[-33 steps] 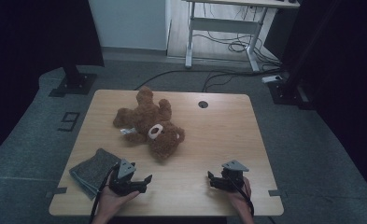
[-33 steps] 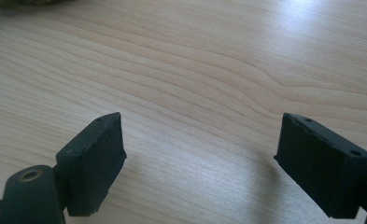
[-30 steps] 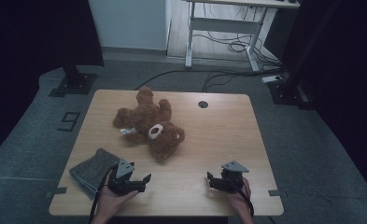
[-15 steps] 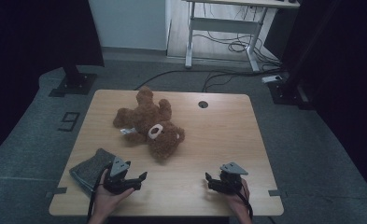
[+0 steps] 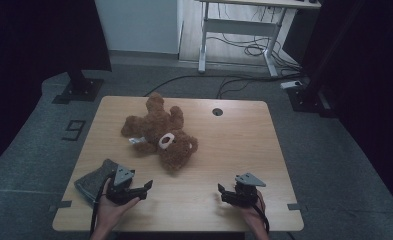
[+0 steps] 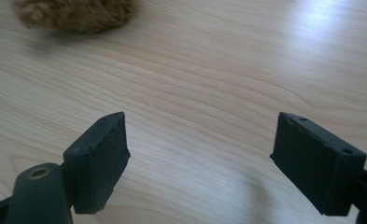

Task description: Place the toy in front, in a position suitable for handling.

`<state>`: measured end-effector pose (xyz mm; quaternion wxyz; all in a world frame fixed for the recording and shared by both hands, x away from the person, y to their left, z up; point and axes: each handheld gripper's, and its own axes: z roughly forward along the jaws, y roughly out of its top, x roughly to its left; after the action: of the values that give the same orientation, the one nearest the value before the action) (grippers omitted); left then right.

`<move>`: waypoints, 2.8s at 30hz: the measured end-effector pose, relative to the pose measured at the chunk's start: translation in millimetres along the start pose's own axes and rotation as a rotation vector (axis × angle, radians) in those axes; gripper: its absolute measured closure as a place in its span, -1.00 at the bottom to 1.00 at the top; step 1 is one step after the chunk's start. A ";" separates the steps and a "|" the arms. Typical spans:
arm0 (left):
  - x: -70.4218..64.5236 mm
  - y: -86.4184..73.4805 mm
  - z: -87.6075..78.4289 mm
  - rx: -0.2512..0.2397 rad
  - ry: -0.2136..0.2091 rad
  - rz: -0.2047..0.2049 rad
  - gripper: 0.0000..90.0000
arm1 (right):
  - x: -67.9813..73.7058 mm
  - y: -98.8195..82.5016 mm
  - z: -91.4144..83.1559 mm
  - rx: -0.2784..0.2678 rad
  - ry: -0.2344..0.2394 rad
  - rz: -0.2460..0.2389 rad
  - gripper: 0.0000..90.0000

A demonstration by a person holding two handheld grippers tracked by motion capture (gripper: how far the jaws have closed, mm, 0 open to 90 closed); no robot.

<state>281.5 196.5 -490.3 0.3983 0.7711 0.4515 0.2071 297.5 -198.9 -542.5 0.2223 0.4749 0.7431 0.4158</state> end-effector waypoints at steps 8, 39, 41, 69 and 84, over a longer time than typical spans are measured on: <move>19.4 18.9 10.9 0.013 0.029 -0.015 -0.50 | 17.8 18.0 10.9 -0.029 0.052 -0.020 -0.64; 81.9 56.9 82.5 0.121 0.019 -0.017 -0.47 | 52.9 78.3 52.6 -0.088 0.148 -0.005 -0.85; 83.7 58.0 88.2 0.123 0.021 -0.015 -0.45 | 55.9 81.7 57.2 -0.089 0.155 -0.006 -0.86; 95.3 57.7 101.8 0.113 0.058 -0.041 -0.44 | 90.7 96.3 125.1 0.007 0.113 0.039 -1.00; 93.4 52.4 126.6 0.196 0.012 -0.033 0.09 | 91.4 98.7 135.0 0.018 0.129 0.019 -0.97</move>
<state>442.6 208.5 -527.6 0.3218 0.7977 0.4844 0.1599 405.7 -42.6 -529.8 0.1655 0.4561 0.7550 0.4411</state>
